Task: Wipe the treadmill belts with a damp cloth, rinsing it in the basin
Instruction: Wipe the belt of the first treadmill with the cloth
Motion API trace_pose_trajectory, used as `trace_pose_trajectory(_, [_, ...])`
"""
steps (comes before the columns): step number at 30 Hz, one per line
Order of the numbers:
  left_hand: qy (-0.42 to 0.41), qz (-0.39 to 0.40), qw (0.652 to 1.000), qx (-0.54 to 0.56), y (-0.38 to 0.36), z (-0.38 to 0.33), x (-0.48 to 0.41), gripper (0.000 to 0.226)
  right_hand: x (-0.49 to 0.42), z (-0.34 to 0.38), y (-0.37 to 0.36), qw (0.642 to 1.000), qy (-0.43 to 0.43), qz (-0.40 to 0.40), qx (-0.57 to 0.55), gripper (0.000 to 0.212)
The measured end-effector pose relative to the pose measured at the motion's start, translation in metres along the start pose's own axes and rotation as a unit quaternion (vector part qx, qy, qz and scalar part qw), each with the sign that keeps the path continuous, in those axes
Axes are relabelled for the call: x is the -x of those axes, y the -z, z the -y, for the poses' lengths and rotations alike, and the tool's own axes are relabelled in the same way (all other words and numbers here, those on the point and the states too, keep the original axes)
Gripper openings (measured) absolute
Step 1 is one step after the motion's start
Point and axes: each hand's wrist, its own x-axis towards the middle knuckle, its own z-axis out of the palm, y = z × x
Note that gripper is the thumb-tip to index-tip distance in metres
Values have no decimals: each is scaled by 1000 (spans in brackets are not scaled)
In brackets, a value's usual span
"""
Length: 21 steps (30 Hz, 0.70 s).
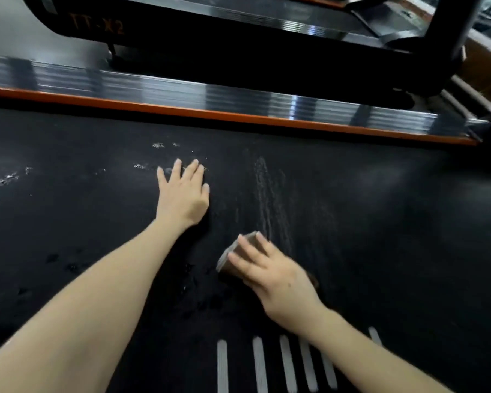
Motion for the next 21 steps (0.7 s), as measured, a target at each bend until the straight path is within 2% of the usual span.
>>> trace_pose_trajectory(4, [-13,-16,999,39,15,-2,14,50,70,39,4,996,77,34,-9,51])
trace_pose_trajectory(6, [-27,-50,996,65,28,-2,37,48,64,25,11,993,105,50,21,64])
trace_pose_trajectory(7, [-37,-66,995,71,33,1,54,46,55,12,10,995,87,41,31,62])
trace_pose_trajectory(9, [-52,-88,993,65,41,14,92,44,26,-18,15,998,-36,9,40,55])
trace_pose_trajectory(11, [-51,-81,995,39,43,34,131,49,-3,-45,22,979,-198,-27,29,48])
trace_pose_trajectory(12, [-46,-70,996,22,42,44,147,54,-10,-43,22,969,-246,-28,21,45])
trace_pose_trajectory(13, [-41,-55,998,1,39,53,160,58,-11,-31,18,968,-248,-31,18,45])
trace_pose_trajectory(14, [-37,-39,998,-18,36,61,169,61,-8,-7,9,975,-219,-26,18,46])
trace_pose_trajectory(16, [-28,-10,998,-47,31,71,180,63,12,59,-5,996,-92,-7,6,46])
trace_pose_trajectory(18, [-25,9,998,-65,28,78,187,63,40,110,-18,999,25,21,-12,46])
trace_pose_trajectory(20, [-26,8,997,-66,25,87,191,62,56,107,-15,997,69,33,-11,47])
trace_pose_trajectory(21, [-30,2,998,-63,23,90,193,62,63,92,-12,998,56,22,9,49])
